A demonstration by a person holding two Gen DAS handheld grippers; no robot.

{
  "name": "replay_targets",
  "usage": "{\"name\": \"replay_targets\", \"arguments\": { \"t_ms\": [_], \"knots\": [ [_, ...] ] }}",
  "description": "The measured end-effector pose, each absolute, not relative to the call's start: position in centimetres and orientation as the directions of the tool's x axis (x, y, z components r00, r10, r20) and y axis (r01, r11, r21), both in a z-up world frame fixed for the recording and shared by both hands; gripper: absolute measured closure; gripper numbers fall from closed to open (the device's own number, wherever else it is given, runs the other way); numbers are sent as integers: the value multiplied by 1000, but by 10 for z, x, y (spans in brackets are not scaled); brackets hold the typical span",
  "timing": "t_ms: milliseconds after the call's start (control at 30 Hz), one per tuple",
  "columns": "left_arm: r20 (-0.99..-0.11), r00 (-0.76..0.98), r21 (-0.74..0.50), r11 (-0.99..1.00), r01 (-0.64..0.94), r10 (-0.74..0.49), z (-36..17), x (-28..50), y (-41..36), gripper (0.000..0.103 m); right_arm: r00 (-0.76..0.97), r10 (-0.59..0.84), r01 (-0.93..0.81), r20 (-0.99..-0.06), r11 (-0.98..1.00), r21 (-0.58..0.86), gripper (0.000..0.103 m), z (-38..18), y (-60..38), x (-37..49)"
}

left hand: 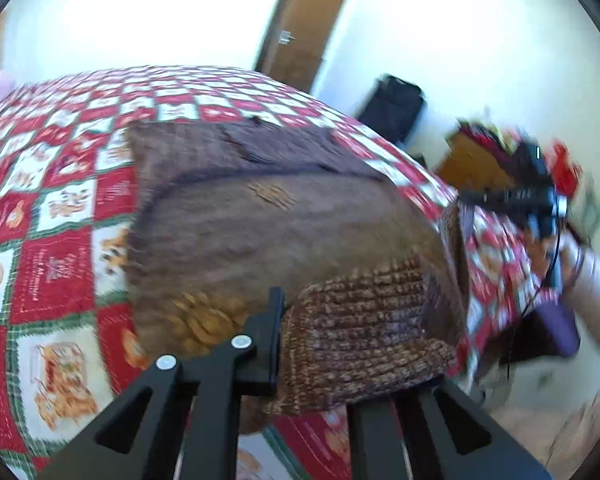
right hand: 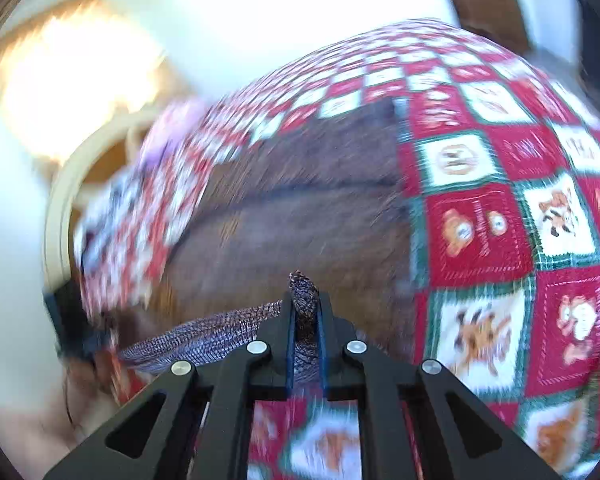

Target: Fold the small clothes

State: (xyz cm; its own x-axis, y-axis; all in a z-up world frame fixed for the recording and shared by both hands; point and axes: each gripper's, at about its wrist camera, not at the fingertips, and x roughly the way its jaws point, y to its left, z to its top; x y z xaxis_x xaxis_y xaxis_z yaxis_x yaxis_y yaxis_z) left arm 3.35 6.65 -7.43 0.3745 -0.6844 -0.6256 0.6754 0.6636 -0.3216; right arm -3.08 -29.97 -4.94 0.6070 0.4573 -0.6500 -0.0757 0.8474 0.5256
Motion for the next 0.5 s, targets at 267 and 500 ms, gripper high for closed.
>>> {"name": "replay_targets", "arguments": {
  "t_ms": [267, 500],
  "knots": [
    [-707, 403, -392, 796, 462, -582, -117, 93, 72, 93, 625, 412, 127, -663, 785, 607, 90, -113, -311, 12],
    [-689, 405, -356, 767, 534, -601, -110, 91, 69, 92, 709, 420, 54, -566, 768, 638, 36, -94, -321, -11]
  ]
}}
